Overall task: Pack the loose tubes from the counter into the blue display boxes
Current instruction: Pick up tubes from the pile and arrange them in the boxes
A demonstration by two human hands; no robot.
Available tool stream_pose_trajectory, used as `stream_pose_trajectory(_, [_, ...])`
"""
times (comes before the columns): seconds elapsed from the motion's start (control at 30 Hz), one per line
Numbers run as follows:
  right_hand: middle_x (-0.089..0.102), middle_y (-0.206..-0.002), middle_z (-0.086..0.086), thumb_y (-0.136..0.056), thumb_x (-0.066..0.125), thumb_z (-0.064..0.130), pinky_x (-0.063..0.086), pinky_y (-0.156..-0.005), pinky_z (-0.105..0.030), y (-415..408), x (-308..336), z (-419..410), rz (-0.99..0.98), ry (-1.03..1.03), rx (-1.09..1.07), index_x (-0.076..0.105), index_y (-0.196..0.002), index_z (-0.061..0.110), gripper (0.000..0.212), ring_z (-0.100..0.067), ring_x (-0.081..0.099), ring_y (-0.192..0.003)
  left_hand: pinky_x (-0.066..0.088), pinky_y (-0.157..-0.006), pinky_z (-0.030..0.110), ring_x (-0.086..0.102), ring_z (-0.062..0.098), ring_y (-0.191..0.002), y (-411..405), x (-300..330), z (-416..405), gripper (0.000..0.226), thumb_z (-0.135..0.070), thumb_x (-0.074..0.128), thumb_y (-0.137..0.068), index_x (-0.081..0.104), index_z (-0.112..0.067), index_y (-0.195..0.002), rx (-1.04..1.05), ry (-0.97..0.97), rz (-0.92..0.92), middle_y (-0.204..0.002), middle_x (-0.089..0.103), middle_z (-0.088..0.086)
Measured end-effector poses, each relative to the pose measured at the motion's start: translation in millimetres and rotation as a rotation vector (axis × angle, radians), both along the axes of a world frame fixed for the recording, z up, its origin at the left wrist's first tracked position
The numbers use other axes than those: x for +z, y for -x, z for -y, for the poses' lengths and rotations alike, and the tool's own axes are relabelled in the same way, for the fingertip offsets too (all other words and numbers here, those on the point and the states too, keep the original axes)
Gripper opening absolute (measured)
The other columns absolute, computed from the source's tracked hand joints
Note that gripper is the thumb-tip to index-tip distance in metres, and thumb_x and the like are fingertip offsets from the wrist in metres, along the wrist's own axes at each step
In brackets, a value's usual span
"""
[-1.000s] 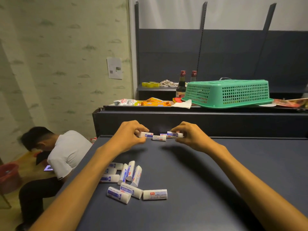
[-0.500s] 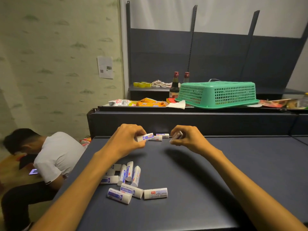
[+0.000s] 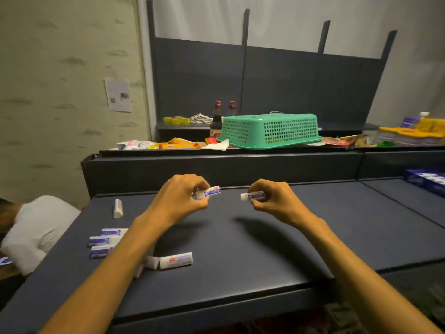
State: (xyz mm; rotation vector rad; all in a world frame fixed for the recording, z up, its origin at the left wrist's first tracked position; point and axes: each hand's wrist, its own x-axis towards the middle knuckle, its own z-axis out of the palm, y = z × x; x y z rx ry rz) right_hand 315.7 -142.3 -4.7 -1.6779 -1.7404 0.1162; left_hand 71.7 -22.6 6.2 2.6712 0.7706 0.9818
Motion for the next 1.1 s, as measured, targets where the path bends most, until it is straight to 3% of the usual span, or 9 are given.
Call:
stream_pose_trajectory(0.23, [0.069,-0.092,0.0,-0.081,0.074,0.008,0.055,-0.074,-0.02,-84,-8,124,0.055,-0.071,-0.13,0.066,-0.106,0.017,0.028,-0.013,0.066,-0.079,0.057,-0.069,0.038,0.063,0.012,-0.076,-93,-3,91,0.026,-0.024,0.077,-0.072,0.073,-0.02,-0.098,-0.062,-0.047,-0.004,-0.09,0.07,-0.004])
stream_pose_trajectory(0.43, [0.065,-0.096,0.002,-0.075,0.08,0.007,0.048,-0.072,-0.011,-157,-7,240,0.109,-0.138,-0.207,0.072,-0.102,0.011,0.029,-0.006,0.062,-0.077,0.056,-0.068,0.037,0.063,0.013,-0.076,-179,-2,193,0.024,-0.029,0.071,-0.07,0.072,-0.025,-0.093,-0.14,-0.092,-0.012,-0.089,0.071,-0.009])
stream_pose_trajectory(0.6, [0.06,-0.098,0.007,-0.08,0.076,0.012,0.043,-0.074,-0.01,-219,-6,322,0.118,-0.081,-0.32,0.07,-0.105,0.018,0.026,-0.007,0.057,-0.085,0.055,-0.069,0.036,0.064,0.016,-0.078,-257,3,264,0.019,-0.026,0.073,-0.075,0.072,-0.024,-0.094,-0.187,-0.15,-0.041,-0.09,0.071,-0.006])
stream_pose_trajectory(0.83, [0.059,-0.099,0.009,-0.082,0.075,0.013,0.041,-0.074,-0.007,-306,-8,399,0.127,-0.059,-0.47,0.069,-0.104,0.022,0.025,-0.002,0.056,-0.086,0.05,-0.069,0.03,0.063,0.017,-0.082,-366,8,325,0.019,-0.031,0.071,-0.081,0.071,-0.024,-0.098,-0.285,-0.22,-0.095,-0.093,0.07,-0.003])
stream_pose_trajectory(1.1, [0.063,-0.101,0.004,-0.083,0.073,0.012,0.042,-0.07,-0.009,-424,-15,458,0.152,-0.05,-0.627,0.069,-0.105,0.019,0.023,-0.006,0.057,-0.086,0.054,-0.074,0.036,0.062,0.016,-0.087,-513,1,363,0.022,-0.036,0.069,-0.083,0.068,-0.027,-0.103,-0.395,-0.227,-0.148,-0.099,0.069,-0.003])
